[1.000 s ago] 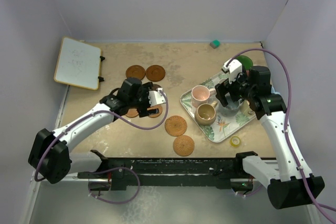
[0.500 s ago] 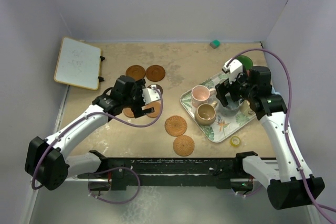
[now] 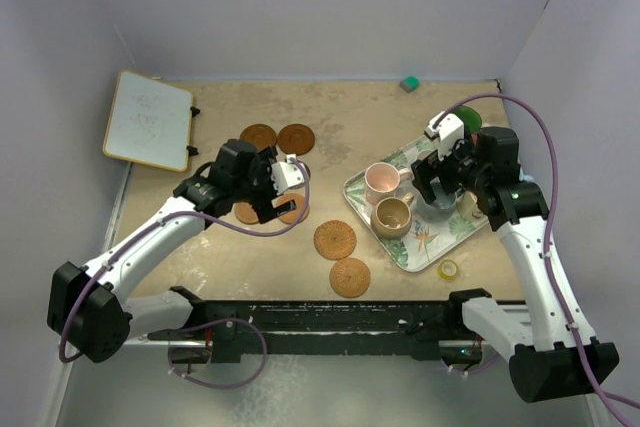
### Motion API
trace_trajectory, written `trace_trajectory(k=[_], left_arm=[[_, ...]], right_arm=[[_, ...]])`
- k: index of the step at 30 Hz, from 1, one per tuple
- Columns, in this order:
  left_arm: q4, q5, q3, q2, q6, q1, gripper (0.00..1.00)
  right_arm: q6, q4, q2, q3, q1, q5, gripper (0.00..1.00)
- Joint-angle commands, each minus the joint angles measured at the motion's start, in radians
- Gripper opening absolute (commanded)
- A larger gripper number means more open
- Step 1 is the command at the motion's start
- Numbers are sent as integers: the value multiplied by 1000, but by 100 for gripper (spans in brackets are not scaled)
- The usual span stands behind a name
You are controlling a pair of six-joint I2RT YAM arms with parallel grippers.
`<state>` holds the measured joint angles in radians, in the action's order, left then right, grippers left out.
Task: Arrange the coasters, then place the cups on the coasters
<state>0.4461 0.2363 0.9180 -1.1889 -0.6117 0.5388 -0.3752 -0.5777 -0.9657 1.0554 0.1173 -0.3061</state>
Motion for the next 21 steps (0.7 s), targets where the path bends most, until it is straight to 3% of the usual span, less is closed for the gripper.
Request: trace_trajectory(k=[1,5,21], left_arm=[[17,137,41,-7,27,-1,96],[30,167,24,-19,-5,23,95],[-17,52,-14,-94,-63,207,91]], right_arm=[[-14,15,21,8,-2,-10,100],[-13,16,21,7,-2,-10,100],[-16,18,10,4,-7,5,100]])
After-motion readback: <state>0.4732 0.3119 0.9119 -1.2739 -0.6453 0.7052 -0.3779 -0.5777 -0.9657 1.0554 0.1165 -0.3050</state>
